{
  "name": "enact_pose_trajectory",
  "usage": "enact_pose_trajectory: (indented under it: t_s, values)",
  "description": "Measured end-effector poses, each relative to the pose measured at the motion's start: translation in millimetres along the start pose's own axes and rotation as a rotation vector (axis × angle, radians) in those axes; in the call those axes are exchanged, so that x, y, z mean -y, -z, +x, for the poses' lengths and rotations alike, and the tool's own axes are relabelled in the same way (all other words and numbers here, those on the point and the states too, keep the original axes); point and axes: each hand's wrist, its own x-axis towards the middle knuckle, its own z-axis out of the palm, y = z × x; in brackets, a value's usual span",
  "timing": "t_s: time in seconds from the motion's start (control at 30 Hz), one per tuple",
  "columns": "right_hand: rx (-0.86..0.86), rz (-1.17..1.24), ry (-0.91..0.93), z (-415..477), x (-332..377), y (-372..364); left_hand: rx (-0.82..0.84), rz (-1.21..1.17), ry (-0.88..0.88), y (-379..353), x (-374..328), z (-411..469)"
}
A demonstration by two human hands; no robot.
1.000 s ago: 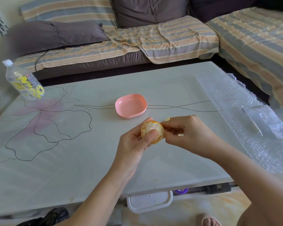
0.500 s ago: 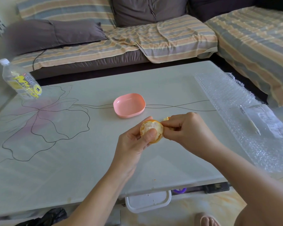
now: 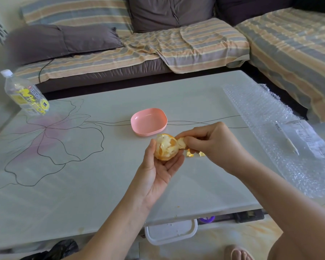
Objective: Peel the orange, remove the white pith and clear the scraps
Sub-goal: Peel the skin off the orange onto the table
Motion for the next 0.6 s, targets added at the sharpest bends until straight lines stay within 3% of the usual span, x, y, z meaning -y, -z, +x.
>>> enact_pose_trajectory:
  t_s: [0.13, 0.33, 0.47, 0.53, 0.6]
  values:
    - [0.023, 0.13, -0.07, 1.4, -1.3, -3.9, -0.1, -0.071, 0.084, -3.9, 2.4, 0.2]
    - [0.106, 0.524, -0.234, 7.1, -11.2, -5.5, -0.083, -0.154, 0.144, -5.1, 3.2, 2.4]
    - [0.017, 0.744, -0.36, 13.7, -15.3, -1.5, -0.069, -0.242, 0.182, -4.8, 1.6, 2.9]
    - [-0.092, 0.593, -0.327, 19.5, -20.1, 10.6, -0.085, -0.254, 0.16, -2.3, -1.4, 4.0]
    - [-0.236, 0.104, -0.241, 24.1, -26.1, 24.7, -0.11, -0.228, 0.123, 0.9, -4.0, 4.9]
